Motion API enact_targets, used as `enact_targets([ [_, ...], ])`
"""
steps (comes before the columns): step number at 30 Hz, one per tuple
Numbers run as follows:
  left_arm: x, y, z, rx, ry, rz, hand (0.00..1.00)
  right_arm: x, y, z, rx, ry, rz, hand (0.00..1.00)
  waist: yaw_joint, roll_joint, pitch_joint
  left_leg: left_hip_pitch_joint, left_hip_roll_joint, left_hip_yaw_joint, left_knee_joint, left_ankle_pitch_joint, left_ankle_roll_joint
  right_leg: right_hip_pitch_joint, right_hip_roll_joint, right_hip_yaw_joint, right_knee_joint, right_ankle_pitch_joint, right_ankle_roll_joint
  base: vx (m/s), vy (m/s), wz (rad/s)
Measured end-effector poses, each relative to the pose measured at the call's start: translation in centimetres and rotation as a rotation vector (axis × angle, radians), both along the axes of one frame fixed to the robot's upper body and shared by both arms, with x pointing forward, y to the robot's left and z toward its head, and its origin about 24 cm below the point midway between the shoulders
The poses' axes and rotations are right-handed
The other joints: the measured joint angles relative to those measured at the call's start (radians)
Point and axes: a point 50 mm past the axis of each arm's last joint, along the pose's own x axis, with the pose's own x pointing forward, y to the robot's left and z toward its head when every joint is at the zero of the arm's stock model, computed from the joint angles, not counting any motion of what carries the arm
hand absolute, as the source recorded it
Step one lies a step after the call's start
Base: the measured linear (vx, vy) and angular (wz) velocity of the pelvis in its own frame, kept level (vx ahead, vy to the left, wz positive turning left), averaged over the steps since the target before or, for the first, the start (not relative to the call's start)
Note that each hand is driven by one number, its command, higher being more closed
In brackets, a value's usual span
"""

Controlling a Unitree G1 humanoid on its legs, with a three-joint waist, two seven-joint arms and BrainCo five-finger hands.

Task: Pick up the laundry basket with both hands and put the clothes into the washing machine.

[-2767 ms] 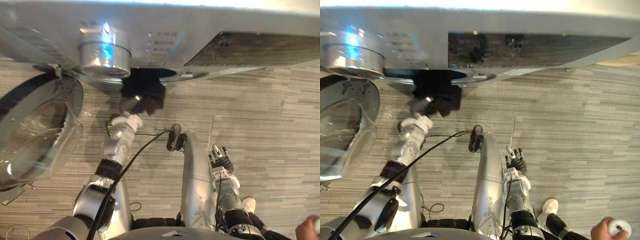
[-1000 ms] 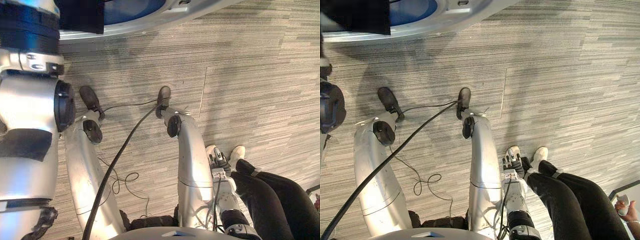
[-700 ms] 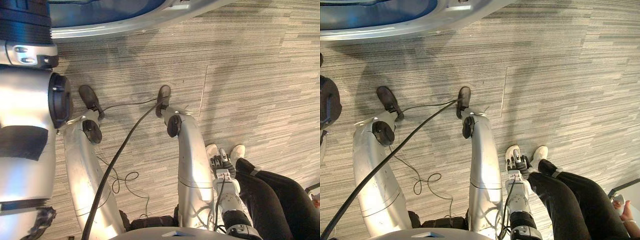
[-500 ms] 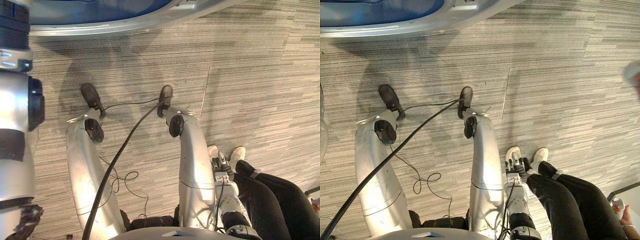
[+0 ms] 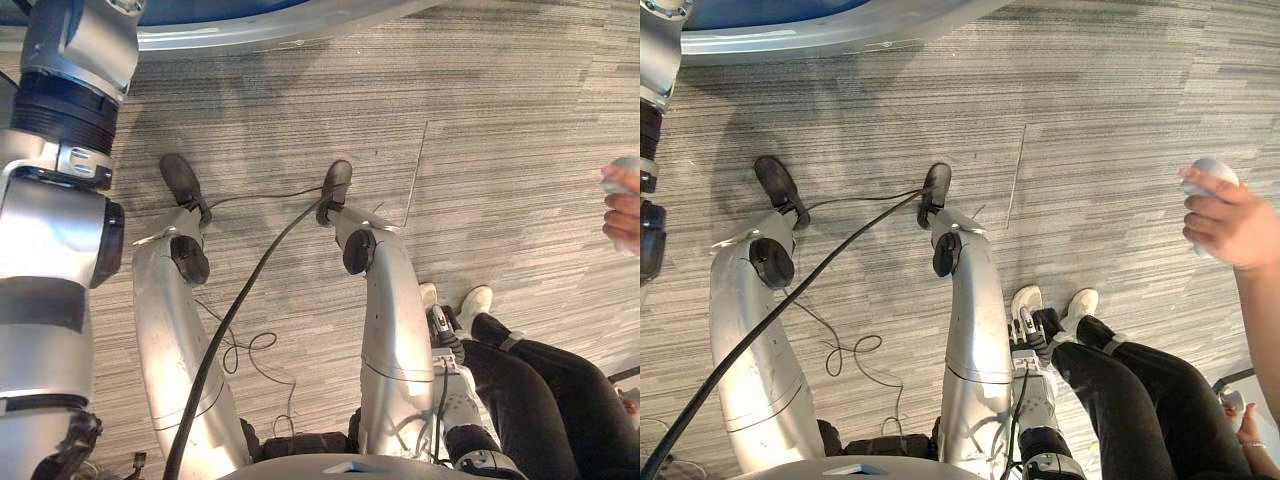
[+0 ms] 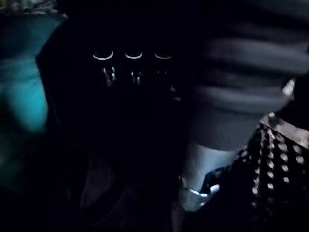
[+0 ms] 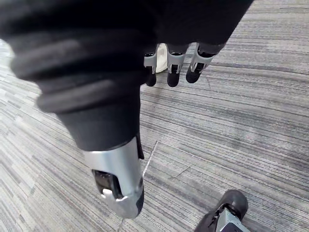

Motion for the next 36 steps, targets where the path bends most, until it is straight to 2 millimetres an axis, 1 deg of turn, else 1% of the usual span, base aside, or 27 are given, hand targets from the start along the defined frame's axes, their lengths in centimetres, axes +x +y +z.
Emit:
enact_targets([
  [2, 0.2, 1.4, -0.5, -0.17, 0.014, -0.082, 0.0, 0.2, 0.0, 0.2, -0.001, -0.011, -0.001, 0.0, -0.001, 0.0, 0.0, -0.002, 0.0, -0.007, -0.001, 0.01, 0.002, 0.0, 0.0, -0.007, 0.006, -0.001, 0.001, -0.02, 0.006, 0.01],
  [3, 0.4, 1.9, -0.7, -0.224, 0.021, -0.107, 0.0, 0.3, 0.0, 0.4, -0.001, -0.017, -0.002, 0.0, -0.001, 0.0, 0.0, -0.003, -0.001, -0.009, -0.001, 0.012, 0.001, 0.0, -0.001, -0.009, 0.007, -0.001, 0.001, -0.03, 0.008, 0.06],
  [5, 1.1, 3.6, -2.0, -0.473, 0.041, -0.252, 0.0, 0.5, 0.0, 0.7, -0.004, -0.031, -0.001, 0.0, -0.001, 0.0, 0.0, -0.003, -0.002, -0.013, -0.008, 0.017, -0.001, 0.0, -0.005, -0.016, 0.015, -0.004, 0.004, -0.03, 0.002, 0.11],
  [6, 1.0, 3.5, -2.0, -0.493, 0.024, -0.293, 0.0, 0.5, 0.0, 0.7, -0.003, -0.027, -0.004, 0.0, -0.001, 0.0, 0.0, -0.003, -0.003, -0.013, -0.01, 0.02, -0.002, 0.0, -0.006, -0.018, 0.018, -0.005, 0.005, -0.03, -0.009, 0.16],
  [8, 1.1, 3.2, -2.2, -0.726, -0.022, -0.538, 0.0, 0.4, -0.2, 0.6, -0.001, -0.005, -0.023, 0.0, 0.001, 0.0, 0.0, 0.003, -0.008, -0.013, -0.02, 0.028, -0.004, 0.0, -0.013, -0.021, 0.025, -0.009, 0.006, -0.03, -0.014, 0.14],
  [9, 1.1, 3.2, -2.3, -0.773, -0.033, -0.585, 0.0, 0.4, -0.2, 0.7, -0.001, -0.005, -0.025, 0.0, 0.001, 0.0, 0.0, 0.005, -0.008, -0.013, -0.021, 0.028, -0.004, 0.0, -0.013, -0.021, 0.026, -0.009, 0.007, -0.03, -0.009, 0.06],
  [11, 1.5, 2.4, -3.0, -1.003, -0.058, -0.825, 0.0, 0.6, -0.2, 0.9, -0.016, -0.005, -0.021, 0.0, 0.0, 0.0, 0.0, 0.012, -0.008, -0.012, -0.026, 0.03, -0.006, 0.005, -0.013, -0.022, 0.027, -0.011, 0.005, -0.02, -0.003, 0.03],
  [13, 1.6, 1.9, -3.6, -1.112, -0.066, -0.937, 0.0, 0.7, -0.2, 1.2, -0.016, -0.004, -0.029, 0.0, -0.001, 0.0, 0.0, 0.016, -0.008, -0.013, -0.027, 0.031, -0.007, 0.008, -0.013, -0.023, 0.029, -0.012, 0.005, -0.02, 0.001, 0.03],
  [14, 1.6, 1.8, -3.9, -1.124, -0.068, -0.952, 0.0, 0.7, -0.3, 1.2, -0.017, -0.002, -0.032, 0.0, -0.001, 0.0, 0.0, 0.019, -0.008, -0.012, -0.027, 0.031, -0.007, 0.01, -0.014, -0.023, 0.03, -0.012, 0.004, -0.02, 0.002, 0.04],
  [16, 1.4, 1.9, -5.2, -1.134, -0.085, -0.962, 0.0, 0.8, -0.3, 1.4, -0.018, -0.004, -0.042, 0.0, -0.001, 0.0, 0.0, 0.036, -0.008, -0.01, -0.03, 0.035, -0.012, 0.022, -0.016, -0.022, 0.035, -0.015, -0.002, -0.02, -0.001, 0.06],
  [20, 0.4, 1.8, -7.3, -1.138, -0.138, -0.972, 0.0, 1.3, -0.3, 2.4, -0.029, -0.045, -0.057, 0.0, 0.004, 0.0, 0.0, 0.064, -0.015, -0.01, -0.047, 0.038, -0.015, 0.04, -0.022, -0.023, 0.043, -0.025, -0.009, -0.02, -0.009, 0.13],
  [21, -0.2, 1.8, -8.6, -1.131, -0.152, -0.982, 0.0, 1.5, -0.3, 2.7, -0.034, -0.06, -0.056, 0.0, 0.005, 0.001, 0.0, 0.078, -0.022, -0.009, -0.062, 0.046, -0.017, 0.049, -0.028, -0.026, 0.043, -0.029, -0.012, -0.02, -0.013, 0.21],
  [22, -0.4, 1.8, -9.2, -1.13, -0.153, -0.985, 0.0, 1.5, -0.3, 2.8, -0.039, -0.062, -0.056, 0.0, 0.006, 0.001, 0.0, 0.085, -0.024, -0.009, -0.069, 0.05, -0.018, 0.055, -0.031, -0.029, 0.042, -0.031, -0.014, -0.03, -0.018, 0.22],
  [23, -0.9, 1.5, -10.5, -1.13, -0.155, -0.994, 0.0, 1.5, -0.4, 2.9, -0.055, -0.064, -0.056, 0.0, 0.012, 0.002, 0.0, 0.096, -0.025, -0.011, -0.076, 0.054, -0.021, 0.066, -0.033, -0.034, 0.042, -0.035, -0.018, -0.02, -0.015, 0.13],
  [24, -1.1, 1.3, -11.2, -1.134, -0.153, -1.001, 0.0, 1.5, -0.4, 3.0, -0.062, -0.068, -0.054, 0.0, 0.016, 0.002, 0.0, 0.103, -0.026, -0.011, -0.081, 0.056, -0.023, 0.07, -0.034, -0.035, 0.042, -0.039, -0.017, -0.03, -0.024, 0.15],
  [26, -1.9, 0.5, -14.3, -1.157, -0.115, -1.015, 0.0, 1.7, -0.4, 3.4, -0.073, -0.088, -0.05, 0.0, 0.033, 0.002, 0.0, 0.132, -0.032, -0.01, -0.101, 0.062, -0.027, 0.092, -0.036, -0.036, 0.039, -0.046, -0.019, -0.03, -0.024, 0.14],
  [27, -2.0, 0.2, -15.2, -1.169, -0.098, -1.017, 0.0, 1.7, -0.4, 3.5, -0.074, -0.089, -0.049, 0.0, 0.038, 0.003, 0.0, 0.139, -0.033, -0.01, -0.105, 0.063, -0.028, 0.097, -0.037, -0.036, 0.039, -0.047, -0.019, -0.02, -0.019, 0.11],
  [29, -2.6, -0.7, -18.6, -1.226, -0.044, -1.016, 0.0, 1.7, -0.4, 3.4, -0.08, -0.087, -0.048, 0.0, 0.051, 0.003, -0.001, 0.163, -0.039, -0.007, -0.119, 0.065, -0.031, 0.114, -0.04, -0.033, 0.037, -0.053, -0.021, -0.02, -0.014, 0.12],
  [30, -2.7, -1.1, -19.5, -1.245, -0.026, -1.022, 0.0, 1.7, -0.4, 3.4, -0.088, -0.083, -0.045, 0.0, 0.053, 0.003, -0.001, 0.169, -0.04, -0.006, -0.122, 0.065, -0.031, 0.119, -0.04, -0.031, 0.036, -0.054, -0.022, -0.02, -0.006, 0.09],
  [31, -2.9, -1.4, -20.9, -1.272, 0.006, -1.025, 0.0, 1.7, -0.4, 3.4, -0.104, -0.076, -0.04, 0.0, 0.055, 0.003, -0.001, 0.178, -0.04, -0.006, -0.124, 0.065, -0.031, 0.127, -0.04, -0.031, 0.036, -0.058, -0.025, -0.01, -0.004, 0.08],
  [32, -3.2, -2.1, -23.0, -1.321, 0.058, -1.03, 0.0, 1.7, -0.4, 3.5, -0.11, -0.072, -0.04, 0.0, 0.059, 0.004, -0.001, 0.194, -0.044, -0.004, -0.13, 0.065, -0.031, 0.14, -0.042, -0.029, 0.037, -0.063, -0.024, -0.01, -0.002, 0.09],
  [33, -3.3, -2.4, -24.0, -1.341, 0.086, -1.023, 0.0, 1.7, -0.5, 3.5, -0.11, -0.071, -0.041, 0.0, 0.061, 0.004, -0.001, 0.203, -0.047, -0.003, -0.134, 0.066, -0.032, 0.146, -0.045, -0.028, 0.038, -0.064, -0.023, -0.01, -0.005, 0.16],
  [34, -3.6, -3.0, -25.7, -1.37, 0.137, -1.014, 0.0, 1.7, -0.5, 3.4, -0.11, -0.07, -0.041, 0.0, 0.062, 0.005, -0.001, 0.221, -0.054, -0.003, -0.14, 0.066, -0.032, 0.162, -0.051, -0.029, 0.04, -0.069, -0.021, -0.01, -0.007, 0.14],
  [36, -4.1, -4.1, -28.3, -1.402, 0.228, -1.006, 0.0, 1.7, -0.4, 3.4, -0.109, -0.066, -0.043, 0.0, 0.067, 0.006, 0.0, 0.257, -0.058, -0.002, -0.148, 0.066, -0.032, 0.196, -0.053, -0.029, 0.038, -0.076, -0.017, 0.0, -0.012, 0.16],
])
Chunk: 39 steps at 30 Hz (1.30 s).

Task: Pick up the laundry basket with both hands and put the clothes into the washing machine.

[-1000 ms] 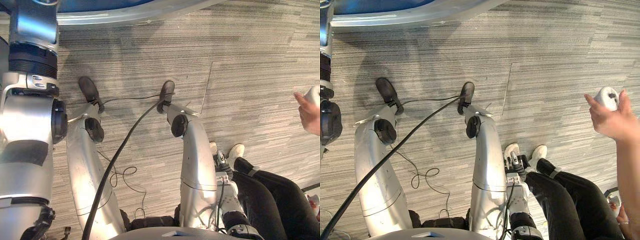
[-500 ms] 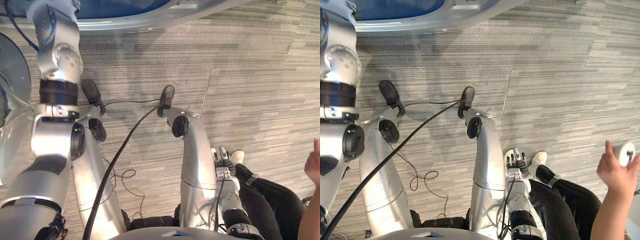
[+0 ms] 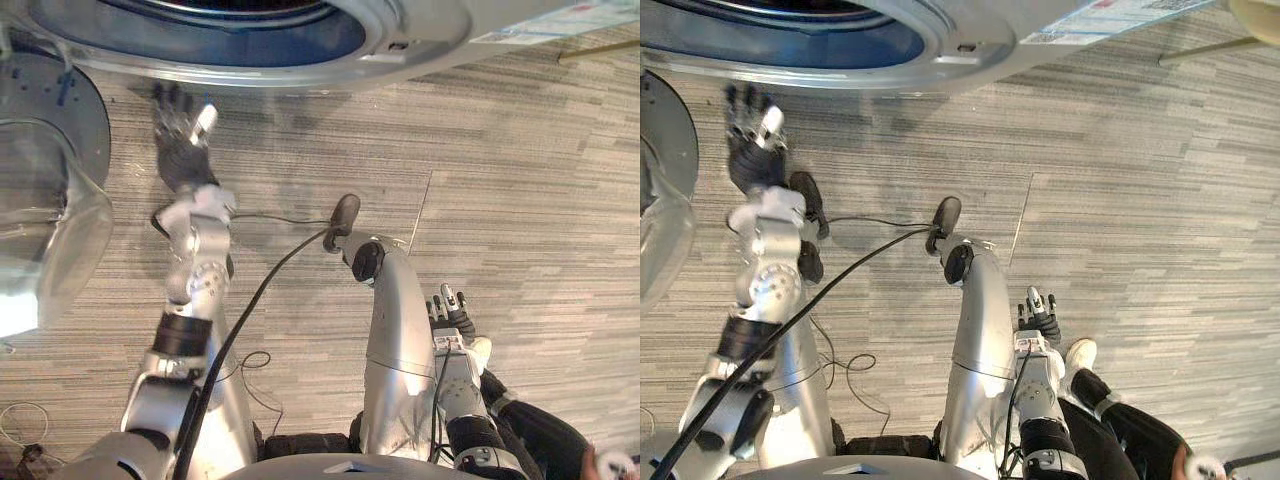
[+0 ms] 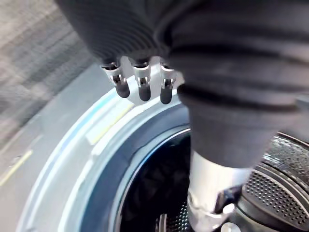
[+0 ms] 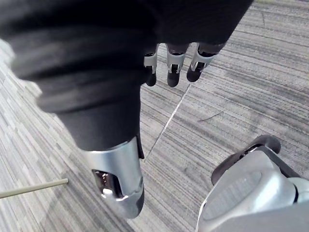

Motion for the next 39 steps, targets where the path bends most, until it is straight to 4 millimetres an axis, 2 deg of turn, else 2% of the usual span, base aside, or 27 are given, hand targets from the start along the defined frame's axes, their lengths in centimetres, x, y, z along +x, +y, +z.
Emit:
enact_targets([
  [5, -1.7, -1.9, -7.5, 0.019, 0.242, -0.128, 0.0, -1.2, -0.4, -0.9, -0.008, 0.048, -0.014, 0.0, 0.031, 0.011, -0.002, 0.145, -0.02, 0.021, -0.082, 0.015, -0.005, 0.125, -0.016, -0.002, -0.044, -0.011, 0.002, 0.01, -0.048, 0.18],
  [6, -2.1, -2.1, -9.4, 0.023, 0.315, -0.147, 0.0, -1.4, -0.3, -1.2, -0.016, 0.073, -0.012, 0.0, 0.03, 0.012, -0.002, 0.199, -0.028, 0.025, -0.117, 0.025, -0.004, 0.175, -0.017, -0.004, -0.067, -0.009, 0.003, 0.03, -0.056, 0.13],
  [8, -2.8, -2.5, -12.0, 0.05, 0.407, -0.189, 0.0, -1.9, 0.0, -1.9, -0.029, 0.113, 0.004, 0.0, 0.031, 0.013, -0.002, 0.29, -0.035, 0.043, -0.179, 0.04, -0.007, 0.252, -0.02, -0.005, -0.114, -0.001, 0.006, 0.04, -0.057, 0.11],
  [9, -3.0, -2.6, -12.8, 0.058, 0.435, -0.202, 0.0, -1.9, 0.1, -2.1, -0.031, 0.123, 0.014, 0.0, 0.032, 0.013, -0.002, 0.324, -0.036, 0.05, -0.2, 0.043, -0.008, 0.282, -0.018, -0.005, -0.133, 0.003, 0.006, 0.06, -0.067, -0.04],
  [11, -3.8, -2.8, -15.4, 0.086, 0.537, -0.242, 0.0, -2.7, 0.9, -3.1, -0.054, 0.183, 0.064, 0.0, 0.034, 0.019, -0.006, 0.475, -0.042, 0.083, -0.282, 0.053, -0.008, 0.411, -0.014, 0.004, -0.21, 0.023, 0.015, 0.07, -0.068, -0.13],
  [12, -4.0, -2.7, -16.0, 0.1, 0.557, -0.246, 0.0, -3.0, 1.0, -3.5, -0.052, 0.203, 0.067, 0.0, 0.033, 0.022, -0.008, 0.516, -0.046, 0.09, -0.306, 0.058, -0.009, 0.447, -0.015, 0.006, -0.229, 0.027, 0.017, 0.09, -0.061, -0.1],
  [14, -5.1, -1.8, -17.9, 0.138, 0.63, -0.216, 0.0, -5.1, 1.3, -5.2, -0.046, 0.297, 0.08, 0.0, 0.031, 0.035, -0.018, 0.698, -0.061, 0.121, -0.396, 0.064, -0.008, 0.61, -0.017, 0.009, -0.305, 0.038, 0.026, 0.12, -0.041, -0.08],
  [15, -5.7, -1.5, -18.5, 0.142, 0.654, -0.207, 0.0, -6.1, 1.2, -5.9, -0.037, 0.335, 0.08, 0.0, 0.029, 0.041, -0.038, 0.736, -0.066, 0.126, -0.417, 0.066, -0.008, 0.646, -0.018, 0.008, -0.323, 0.04, 0.029, 0.14, -0.023, 0.0],
  [16, -7.1, -0.8, -20.3, 0.151, 0.725, -0.189, 0.0, -8.5, 1.0, -7.3, -0.018, 0.422, 0.068, 0.0, 0.028, 0.056, -0.117, 0.779, -0.074, 0.13, -0.455, 0.069, -0.007, 0.691, -0.021, 0.0, -0.359, 0.041, 0.031, 0.17, -0.018, 0.09],
  [17, -8.7, 0.0, -21.9, 0.153, 0.792, -0.17, 0.0, -10.5, 0.8, -8.3, -0.013, 0.499, 0.063, 0.0, 0.025, 0.072, -0.17, 0.846, -0.081, 0.133, -0.5, 0.072, -0.01, 0.759, -0.025, -0.014, -0.397, 0.04, 0.039, 0.19, -0.017, 0.13],
  [18, -9.4, 0.5, -22.7, 0.153, 0.826, -0.16, 0.0, -11.4, 0.7, -8.6, -0.016, 0.529, 0.066, 0.0, 0.023, 0.079, -0.187, 0.888, -0.086, 0.133, -0.525, 0.074, -0.011, 0.802, -0.031, -0.025, -0.417, 0.037, 0.044, 0.26, -0.025, 0.18],
  [20, -13.6, 2.5, -26.5, 0.163, 1.037, -0.101, 0.0, -14.4, 0.5, -9.7, 0.018, 0.623, 0.031, 0.0, 0.019, 0.101, -0.319, 1.021, -0.099, 0.14, -0.646, 0.096, -0.015, 0.934, -0.03, -0.055, -0.519, 0.042, 0.057, 0.22, -0.017, 0.12],
  [21, -14.8, 3.0, -27.4, 0.182, 1.099, -0.087, 0.0, -14.9, 0.4, -9.9, 0.023, 0.637, 0.021, 0.0, 0.018, 0.106, -0.35, 1.057, -0.1, 0.146, -0.683, 0.106, -0.017, 0.965, -0.027, -0.059, -0.547, 0.048, 0.063, 0.21, 0.008, -0.03],
  [24, -22.1, 4.8, -31.0, 0.131, 1.413, 0.026, 0.0, -17.2, -0.3, -10.8, 0.084, 0.708, -0.101, 0.0, 0.016, 0.118, -0.483, 1.253, -0.114, 0.172, -0.868, 0.158, -0.026, 1.134, -0.003, -0.075, -0.698, 0.082, 0.073, 0.29, 0.007, -0.06],
  [26, -23.6, 5.0, -31.5, 0.067, 1.467, 0.068, 0.0, -17.8, -0.4, -11.1, 0.104, 0.732, -0.132, 0.0, 0.012, 0.119, -0.501, 1.291, -0.119, 0.165, -0.893, 0.164, -0.025, 1.178, -0.001, -0.083, -0.725, 0.087, 0.083, 0.18, 0.005, 0.19],
  [27, -25.2, 5.1, -32.0, 0.011, 1.524, 0.098, 0.0, -18.6, -0.3, -11.5, 0.14, 0.762, -0.173, 0.0, 0.007, 0.112, -0.518, 1.308, -0.122, 0.14, -0.897, 0.165, -0.026, 1.226, 0.0, -0.113, -0.761, 0.091, 0.088, 0.13, 0.002, 0.34],
  [30, -25.9, 5.3, -32.2, 0.005, 1.547, 0.108, 0.0, -18.9, 0.4, -12.0, 0.164, 0.792, -0.172, 0.0, 0.01, 0.109, -0.527, 1.306, -0.124, 0.098, -0.895, 0.165, -0.027, 1.274, 0.01, -0.156, -0.81, 0.109, 0.093, 0.08, -0.006, 0.38],
  [33, -26.0, 5.5, -32.1, -0.002, 1.544, 0.116, 0.0, -17.7, 1.5, -12.1, 0.155, 0.795, -0.098, 0.0, 0.014, 0.106, -0.527, 1.303, -0.127, 0.054, -0.88, 0.166, -0.027, 1.331, 0.024, -0.2, -0.86, 0.129, 0.092, 0.04, -0.016, 0.42],
  [35, -25.6, 5.4, -32.1, -0.007, 1.53, 0.118, 0.0, -16.1, 2.1, -12.0, 0.104, 0.784, 0.004, 0.0, 0.015, 0.1, -0.515, 1.251, -0.137, 0.023, -0.795, 0.163, -0.024, 1.354, 0.021, -0.241, -0.862, 0.131, 0.091, -0.04, -0.011, 0.62],
  [36, -25.5, 5.3, -32.1, -0.007, 1.524, 0.119, 0.0, -15.3, 2.0, -11.8, 0.089, 0.771, 0.021, 0.0, 0.015, 0.113, -0.504, 1.216, -0.135, 0.015, -0.747, 0.164, -0.025, 1.351, 0.027, -0.248, -0.856, 0.13, 0.085, -0.16, -0.017, 0.66],
  [37, -25.2, 5.4, -32.0, -0.004, 1.513, 0.124, 0.0, -13.9, 2.0, -11.5, 0.073, 0.745, 0.047, 0.0, 0.008, 0.112, -0.499, 1.153, -0.137, -0.008, -0.703, 0.184, -0.041, 1.33, 0.042, -0.233, -0.861, 0.125, 0.039, -0.2, 0.023, 0.58],
  [38, -23.9, 5.7, -31.7, -0.033, 1.476, 0.153, 0.0, -12.1, 2.5, -11.1, 0.058, 0.702, 0.073, 0.0, 0.019, 0.111, -0.471, 1.083, -0.104, 0.026, -0.428, 0.05, 0.011, 1.308, 0.015, -0.266, -0.816, 0.13, 0.041, -0.23, 0.052, 0.31],
  [39, -23.6, 5.5, -31.6, -0.053, 1.464, 0.161, 0.0, -11.2, 2.4, -10.8, 0.047, 0.675, 0.078, 0.0, 0.038, 0.125, -0.459, 1.035, -0.073, 0.053, -0.193, -0.01, 0.047, 1.289, 0.015, -0.258, -0.771, 0.124, 0.04, -0.26, 0.158, -0.25],
])
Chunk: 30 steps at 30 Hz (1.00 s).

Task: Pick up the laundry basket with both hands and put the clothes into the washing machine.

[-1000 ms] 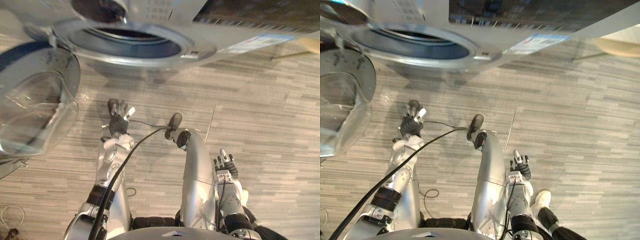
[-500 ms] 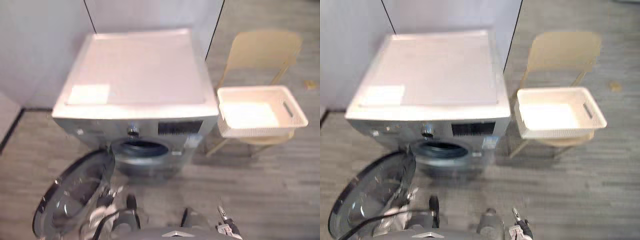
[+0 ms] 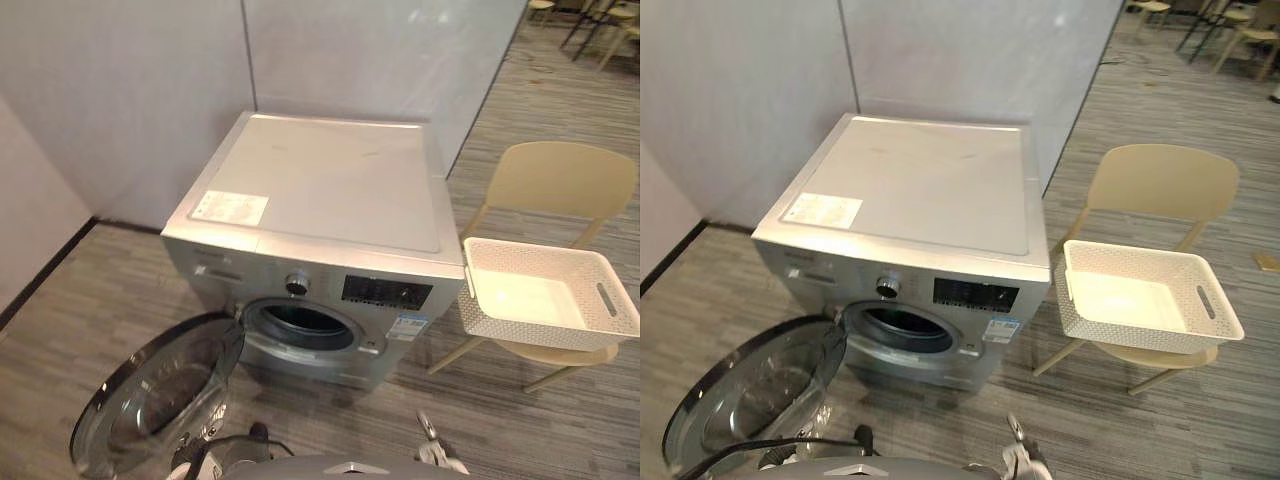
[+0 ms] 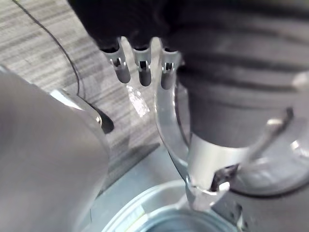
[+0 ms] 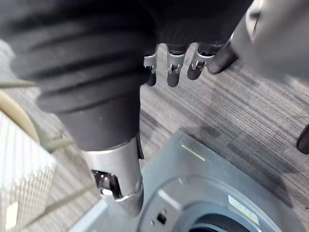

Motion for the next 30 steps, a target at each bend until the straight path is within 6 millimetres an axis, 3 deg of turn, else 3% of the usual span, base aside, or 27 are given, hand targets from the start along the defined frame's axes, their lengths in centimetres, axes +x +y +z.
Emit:
enact_targets([
  [1, -0.8, -0.4, -0.2, -0.011, 0.02, 0.013, 0.0, 1.0, 0.1, 0.5, -0.008, -0.042, 0.018, 0.0, 0.018, 0.026, 0.007, -0.026, 0.058, 0.02, 0.319, -0.013, 0.006, -0.011, 0.009, 0.02, 0.047, -0.003, -0.002, -0.21, 0.166, -0.45],
  [2, -1.5, -0.6, -0.4, -0.022, 0.046, 0.004, 0.0, 1.5, 0.4, 0.7, -0.011, -0.056, 0.047, 0.0, 0.014, 0.051, 0.0, 0.018, 0.08, 0.014, 0.413, 0.089, 0.013, -0.007, 0.014, 0.03, 0.064, -0.004, 0.0, -0.17, 0.141, -0.14],
  [3, -1.7, -1.1, -0.5, -0.036, 0.06, -0.013, 0.0, 1.7, 0.5, 0.8, -0.013, -0.062, 0.061, 0.0, -0.002, 0.057, -0.003, 0.048, 0.059, 0.021, 0.35, 0.092, -0.011, -0.002, 0.02, 0.028, 0.06, -0.009, 0.009, -0.06, 0.045, 0.31],
  [4, -1.6, -0.7, -0.5, -0.029, 0.064, -0.022, 0.0, 1.7, 1.0, 0.6, 0.002, -0.055, 0.069, 0.0, -0.011, 0.045, -0.002, 0.058, 0.033, 0.019, 0.307, 0.083, -0.002, -0.004, 0.012, 0.041, 0.042, -0.012, 0.002, -0.19, 0.021, 0.59],
  [5, -1.0, 0.4, -0.3, 0.003, 0.055, -0.019, 0.0, 1.3, 2.4, 0.2, 0.039, -0.033, 0.09, 0.0, -0.02, -0.036, -0.006, 0.144, -0.021, 0.027, 0.179, 0.02, -0.035, 0.01, -0.01, 0.115, -0.056, 0.04, -0.046, -0.23, 0.036, 0.43],
  [6, -1.0, 0.5, -0.3, 0.006, 0.07, -0.011, 0.0, 1.7, 2.6, 0.4, 0.046, -0.052, 0.078, 0.0, -0.01, -0.008, 0.004, 0.184, 0.045, 0.038, 0.191, -0.062, -0.044, 0.012, 0.011, 0.096, -0.061, 0.094, -0.026, -0.27, 0.1, 0.21],
  [7, -1.2, 0.1, -0.4, -0.002, 0.081, -0.007, 0.0, 2.0, 2.5, 0.6, 0.05, -0.067, 0.068, 0.0, -0.011, 0.008, 0.003, 0.222, 0.077, 0.022, 0.141, -0.075, -0.071, -0.004, 0.022, 0.097, -0.04, 0.094, -0.026, -0.13, 0.127, 0.03],
  [8, -1.4, -0.9, -0.6, -0.032, 0.093, 0.002, 0.0, 2.4, 2.3, 0.9, 0.047, -0.094, 0.062, 0.0, -0.021, 0.03, -0.003, 0.284, 0.081, -0.005, -0.005, -0.165, -0.158, -0.051, 0.02, 0.095, 0.007, 0.095, -0.025, -0.24, 0.272, 0.26],
  [9, -0.9, -0.9, -0.4, -0.027, 0.077, -0.006, 0.0, 2.6, 2.3, 1.0, 0.044, -0.105, 0.062, 0.0, -0.038, 0.025, -0.017, 0.307, 0.054, -0.007, -0.124, -0.232, -0.14, -0.088, 0.001, 0.077, 0.02, 0.097, -0.02, -0.24, 0.255, 0.45],
  [10, -0.6, -0.7, -0.3, -0.013, 0.069, -0.031, 0.0, 2.7, 2.4, 1.1, 0.044, -0.11, 0.071, 0.0, -0.043, 0.016, -0.018, 0.312, 0.041, -0.012, -0.181, -0.261, -0.128, -0.106, -0.014, 0.072, 0.02, 0.1, -0.009, -0.34, 0.336, 0.71],
  [11, 0.9, -0.8, 0.1, 0.008, 0.031, -0.111, 0.0, 2.8, 2.6, 1.2, 0.046, -0.121, 0.066, 0.0, -0.051, -0.01, -0.007, 0.304, 0.014, -0.025, -0.244, -0.291, -0.088, -0.14, -0.043, 0.05, 0.025, 0.109, -0.006, -0.26, 0.219, 0.49],
  [12, 1.7, -0.3, 0.4, 0.031, 0.004, -0.14, 0.0, 2.7, 2.8, 1.1, 0.051, -0.118, 0.065, 0.0, -0.042, -0.023, 0.004, 0.295, -0.005, -0.032, -0.245, -0.273, -0.088, -0.14, -0.061, 0.048, 0.02, 0.122, -0.016, -0.37, 0.222, 0.59],
  [13, 2.2, 0.4, 0.8, 0.071, -0.019, -0.188, 0.0, 1.8, 2.8, 1.0, 0.051, -0.112, 0.052, 0.0, -0.041, -0.041, -0.004, 0.244, -0.04, -0.062, -0.237, -0.27, -0.08, -0.145, -0.078, 0.042, -0.014, 0.15, 0.002, -0.36, 0.141, 0.58],
  [15, 2.9, 0.5, 1.2, 0.112, -0.042, -0.27, 0.0, 0.9, 2.3, 0.9, 0.033, -0.104, 0.039, 0.0, -0.041, -0.062, -0.013, 0.19, -0.074, -0.08, -0.219, -0.26, -0.059, -0.144, -0.096, 0.033, -0.073, 0.161, 0.004, -0.29, 0.133, 0.52],
  [19, 1.1, 0.9, 0.5, 0.125, 0.027, -0.3, 0.0, 0.6, 2.3, 0.8, 0.008, -0.084, 0.094, 0.0, -0.007, -0.065, -0.011, 0.157, -0.099, 0.001, -0.214, -0.231, -0.023, -0.178, -0.088, 0.113, -0.161, 0.154, -0.005, -0.14, 0.104, -0.44],
  [20, 0.3, 1.9, 0.4, 0.14, 0.063, -0.29, 0.0, 0.7, 2.6, 0.7, 0.002, -0.082, 0.131, 0.0, -0.018, -0.076, -0.01, 0.168, -0.105, 0.053, -0.228, -0.206, 0.014, -0.186, -0.094, 0.116, -0.173, 0.091, -0.027, -0.1, 0.109, -0.67],
  [21, -0.1, 1.7, 0.2, 0.127, 0.077, -0.28, 0.0, 1.0, 2.6, 0.8, -0.001, -0.086, 0.145, 0.0, -0.011, -0.053, -0.008, 0.177, -0.087, 0.078, -0.253, -0.191, 0.023, -0.204, -0.092, 0.124, -0.144, 0.073, -0.018, -0.09, 0.077, -0.93],
  [23, -1.9, 1.7, -0.4, 0.115, 0.155, -0.289, 0.0, 2.1, 2.7, 1.3, -0.006, -0.131, 0.209, 0.0, -0.016, -0.033, 0.002, 0.226, -0.053, 0.129, -0.32, -0.153, 0.03, -0.264, -0.059, 0.157, 0.213, 0.057, -0.019, -0.09, 0.042, -0.74],
  [24, -2.8, 1.9, -0.5, 0.116, 0.191, -0.297, 0.0, 1.6, 3.1, 1.1, 0.008, -0.127, 0.21, 0.0, -0.019, -0.039, 0.0, 0.242, -0.054, 0.128, -0.347, -0.137, 0.027, -0.233, -0.029, 0.177, 0.359, 0.05, -0.01, -0.06, 0.03, -0.19],
  [25, -3.1, 2.3, -0.5, 0.123, 0.201, -0.301, 0.0, 1.2, 3.3, 0.8, 0.02, -0.119, 0.211, 0.0, -0.017, -0.054, -0.008, 0.242, -0.061, 0.127, -0.356, -0.129, 0.025, -0.209, -0.013, 0.187, 0.408, 0.05, -0.005, -0.02, -0.032, -0.02],
  [26, -3.3, 2.6, -0.5, 0.127, 0.208, -0.29, 0.0, 0.6, 3.4, 0.5, 0.034, -0.099, 0.221, 0.0, -0.011, -0.073, -0.016, 0.235, -0.072, 0.127, -0.361, -0.121, 0.024, -0.175, 0.005, 0.192, 0.405, -0.003, 0.009, -0.03, -0.051, 0.01],
  [27, -3.4, 2.7, -0.5, 0.126, 0.208, -0.28, 0.0, 0.3, 3.2, 0.3, 0.029, -0.078, 0.245, 0.0, -0.01, -0.093, -0.024, 0.238, -0.088, 0.128, -0.387, -0.094, 0.025, -0.165, 0.011, 0.211, 0.361, -0.01, 0.021, -0.07, -0.066, 0.24],
  [28, -3.9, 2.6, -0.6, 0.118, 0.228, -0.279, 0.0, -0.7, 2.7, -0.1, 0.018, -0.047, 0.247, 0.0, -0.015, -0.075, -0.034, 0.26, -0.102, 0.113, -0.465, -0.036, 0.023, -0.122, 0.025, 0.21, 0.258, -0.007, 0.022, -0.06, -0.059, 0.34],
  [29, -4.2, 2.6, -0.7, 0.113, 0.232, -0.271, 0.0, -1.4, 2.3, -0.3, 0.014, -0.026, 0.239, 0.0, -0.017, -0.075, -0.044, 0.268, -0.107, 0.104, -0.509, -0.011, 0.02, -0.096, 0.03, 0.204, 0.198, -0.008, 0.021, -0.07, -0.096, 0.45],
  [30, -4.2, 2.6, -0.6, 0.109, 0.227, -0.246, 0.0, -2.5, 2.0, -0.7, 0.006, 0.026, 0.252, 0.0, -0.005, -0.086, -0.064, 0.268, -0.13, 0.094, -0.599, 0.054, 0.014, -0.059, 0.034, 0.186, 0.035, -0.01, 0.013, -0.06, -0.093, 0.2],
])
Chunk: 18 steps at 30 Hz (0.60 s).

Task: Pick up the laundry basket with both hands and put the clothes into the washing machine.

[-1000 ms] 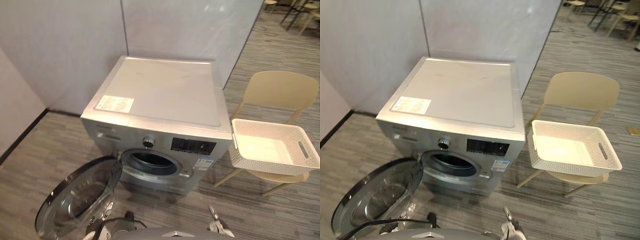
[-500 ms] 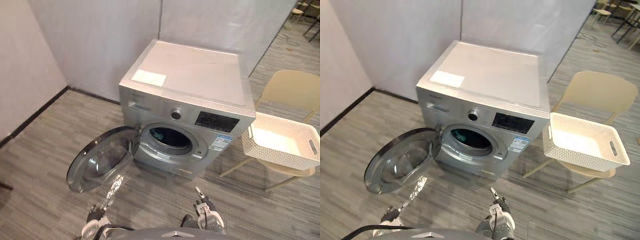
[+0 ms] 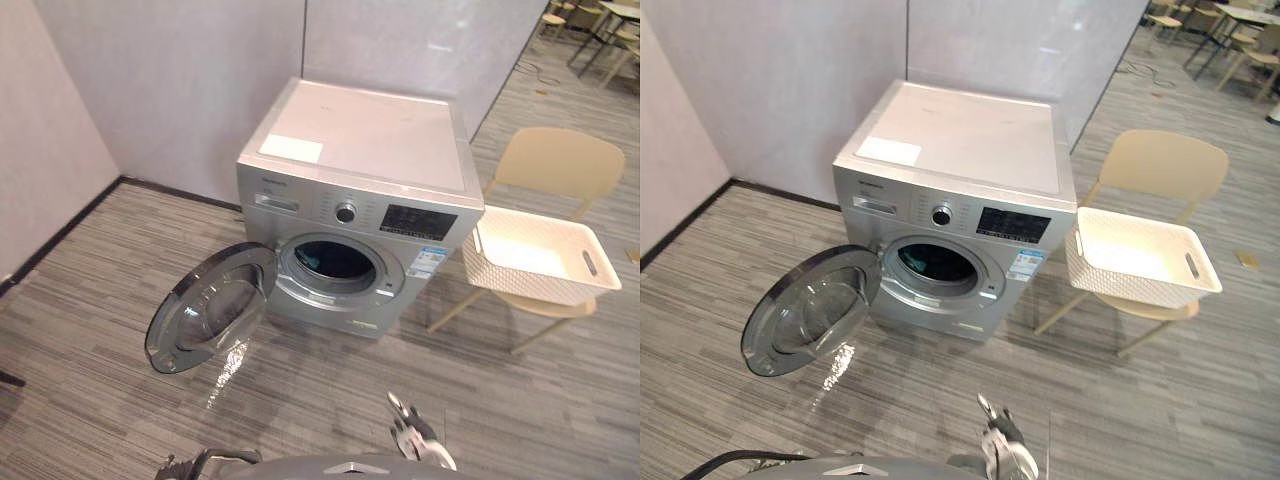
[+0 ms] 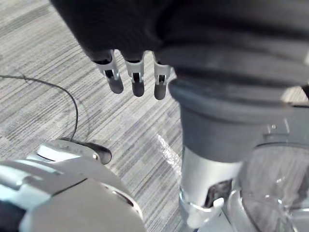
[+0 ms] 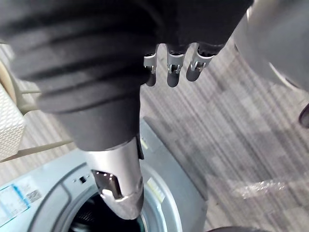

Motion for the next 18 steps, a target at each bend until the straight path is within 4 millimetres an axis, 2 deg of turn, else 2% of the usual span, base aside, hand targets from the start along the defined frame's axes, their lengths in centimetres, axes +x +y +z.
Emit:
enact_targets([
  [1, 0.1, 0.0, 0.0, 0.0, -0.003, 0.003, 0.0, -0.2, 0.0, -0.1, 0.0, 0.01, 0.004, 0.0, 0.004, -0.001, -0.002, -0.004, -0.004, -0.001, -0.013, 0.009, -0.002, 0.003, 0.001, 0.0, -0.028, -0.001, -0.004, -0.13, -0.103, 0.02],
  [2, 0.5, -0.3, 0.0, -0.011, -0.013, 0.016, 0.0, -0.1, -0.2, -0.2, -0.003, 0.027, 0.019, 0.0, 0.016, -0.004, -0.008, -0.014, -0.008, -0.001, -0.06, 0.045, -0.004, 0.011, 0.01, 0.001, -0.112, 0.015, -0.024, -0.21, -0.071, -0.1],
  [3, 0.6, -0.8, -0.1, -0.024, -0.02, 0.024, 0.0, 0.4, -0.5, -0.1, -0.011, 0.024, 0.027, 0.0, 0.018, 0.02, -0.001, -0.019, -0.002, -0.002, -0.097, 0.078, -0.007, 0.009, 0.027, -0.003, -0.16, 0.049, -0.03, -0.23, -0.055, -0.06],
  [6, 0.7, -1.4, -0.1, -0.053, -0.049, 0.103, 0.0, 0.1, -1.4, -0.1, -0.034, 0.033, 0.029, 0.0, 0.02, 0.046, 0.002, -0.046, 0.01, -0.025, -0.106, 0.098, -0.014, 0.027, 0.05, -0.031, -0.249, 0.101, -0.034, -0.19, -0.026, 0.19],
  [9, 1.7, -1.6, 0.3, -0.055, -0.113, 0.113, 0.0, -0.2, -1.4, -0.1, -0.041, 0.04, 0.046, 0.0, 0.026, 0.054, 0.004, -0.058, 0.012, -0.049, -0.103, 0.101, -0.019, 0.038, 0.058, -0.045, -0.265, 0.108, -0.034, -0.14, -0.004, 0.2],
  [10, 2.7, -1.6, 0.8, -0.047, -0.167, 0.091, 0.0, -0.3, -1.5, -0.1, -0.041, 0.041, 0.045, 0.0, 0.024, 0.058, 0.005, -0.071, 0.009, -0.069, -0.093, 0.101, -0.021, 0.049, 0.057, -0.065, -0.265, 0.108, -0.034, -0.11, 0.002, 0.6],
  [11, 4.1, -1.9, 1.5, -0.05, -0.247, 0.088, 0.0, -0.7, -1.6, -0.2, -0.044, 0.05, 0.043, 0.0, 0.022, 0.072, 0.015, -0.096, 0.004, -0.096, -0.06, 0.098, -0.024, 0.057, 0.057, -0.092, -0.265, 0.107, -0.033, -0.1, 0.011, 0.69],
  [12, 4.9, -2.0, 2.0, -0.056, -0.297, 0.096, 0.0, -0.8, -1.7, -0.2, -0.048, 0.054, 0.043, 0.0, 0.024, 0.071, 0.016, -0.105, 0.003, -0.108, -0.037, 0.088, -0.034, 0.056, 0.057, -0.105, -0.264, 0.107, -0.033, -0.04, 0.018, 0.67],
  [13, 6.6, -2.3, 3.3, -0.064, -0.407, 0.124, 0.0, -0.9, -2.0, -0.2, -0.06, 0.06, 0.052, 0.0, 0.034, 0.068, 0.025, -0.132, 0.004, -0.124, 0.008, 0.067, -0.057, 0.057, 0.056, -0.117, -0.257, 0.107, -0.033, -0.02, 0.026, 0.44],
  [15, 8.2, -2.0, 5.3, -0.059, -0.547, 0.154, 0.0, -0.9, -2.3, -0.1, -0.08, 0.064, 0.075, 0.0, 0.053, 0.083, 0.034, -0.156, 0.008, -0.129, 0.05, 0.057, -0.061, 0.06, 0.056, -0.131, -0.243, 0.11, -0.039, 0.0, 0.023, 0.21],
  [16, 9.0, -1.2, 7.0, -0.028, -0.644, 0.17, 0.0, -0.9, -2.5, -0.1, -0.092, 0.065, 0.085, 0.0, 0.061, 0.086, 0.036, -0.153, 0.012, -0.112, 0.053, 0.045, -0.057, 0.062, 0.051, -0.133, -0.234, 0.124, -0.042, 0.01, 0.044, -0.03],
  [17, 9.9, 0.1, 9.0, 0.019, -0.743, 0.201, 0.0, -0.8, -2.4, -0.1, -0.094, 0.063, 0.089, 0.0, 0.069, 0.078, 0.039, -0.153, 0.029, -0.052, 0.077, 0.022, -0.049, 0.063, 0.035, -0.134, -0.226, 0.126, -0.044, 0.02, 0.065, -0.04],
  [18, 10.3, 0.8, 9.9, 0.046, -0.792, 0.218, 0.0, -0.8, -2.5, 0.0, -0.097, 0.064, 0.089, 0.0, 0.069, 0.078, 0.043, -0.161, 0.039, -0.03, 0.115, 0.003, -0.03, 0.062, 0.027, -0.136, -0.222, 0.125, -0.045, 0.01, 0.106, -0.11],
])
